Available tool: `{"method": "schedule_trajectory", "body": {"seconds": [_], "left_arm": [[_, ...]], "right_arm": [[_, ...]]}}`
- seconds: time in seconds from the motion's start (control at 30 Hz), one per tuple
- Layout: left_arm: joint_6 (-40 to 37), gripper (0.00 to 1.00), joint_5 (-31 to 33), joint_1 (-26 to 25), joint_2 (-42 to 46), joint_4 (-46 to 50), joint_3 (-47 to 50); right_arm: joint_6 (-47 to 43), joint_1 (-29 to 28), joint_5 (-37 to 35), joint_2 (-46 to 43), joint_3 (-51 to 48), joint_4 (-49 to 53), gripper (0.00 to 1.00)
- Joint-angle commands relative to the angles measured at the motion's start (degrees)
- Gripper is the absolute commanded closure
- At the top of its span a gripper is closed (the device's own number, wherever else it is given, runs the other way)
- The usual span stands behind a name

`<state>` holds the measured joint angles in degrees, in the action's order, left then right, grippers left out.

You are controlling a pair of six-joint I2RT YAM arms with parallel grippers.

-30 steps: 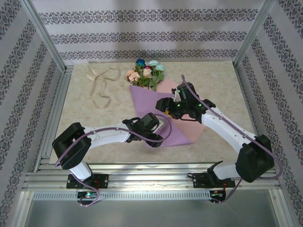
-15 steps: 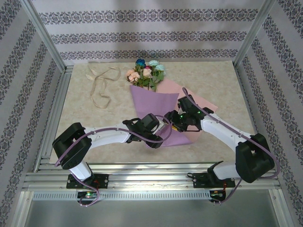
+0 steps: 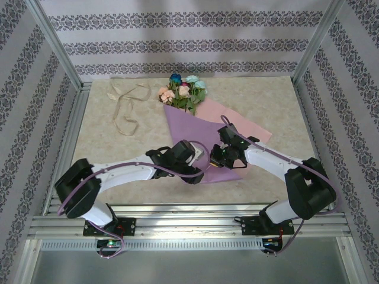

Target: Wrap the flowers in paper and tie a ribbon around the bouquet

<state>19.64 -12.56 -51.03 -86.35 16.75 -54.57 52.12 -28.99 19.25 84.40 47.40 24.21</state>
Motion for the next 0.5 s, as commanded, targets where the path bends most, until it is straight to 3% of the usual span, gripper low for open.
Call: {"method": "schedule_trajectory", "body": {"seconds": [0.0, 0.17, 0.47], "left_arm": [[8.51, 0.35, -7.91, 3.88, 2.72, 1.06, 0.76], [15.37, 0.42, -14.57, 6.59, -2.68, -1.50, -0.28], [22.97, 0.55, -10.73, 9.09, -12.71, -0.66, -1.69]], "right_arm": [[-3.75, 0.34, -1.95, 1.90, -0.57, 1.05, 1.00], [-4.39, 0.10, -2.06, 3.44, -1.15, 0.45, 1.00], [-4.83, -0.10, -1.91, 5.48, -1.88, -0.07, 1.00]]}}
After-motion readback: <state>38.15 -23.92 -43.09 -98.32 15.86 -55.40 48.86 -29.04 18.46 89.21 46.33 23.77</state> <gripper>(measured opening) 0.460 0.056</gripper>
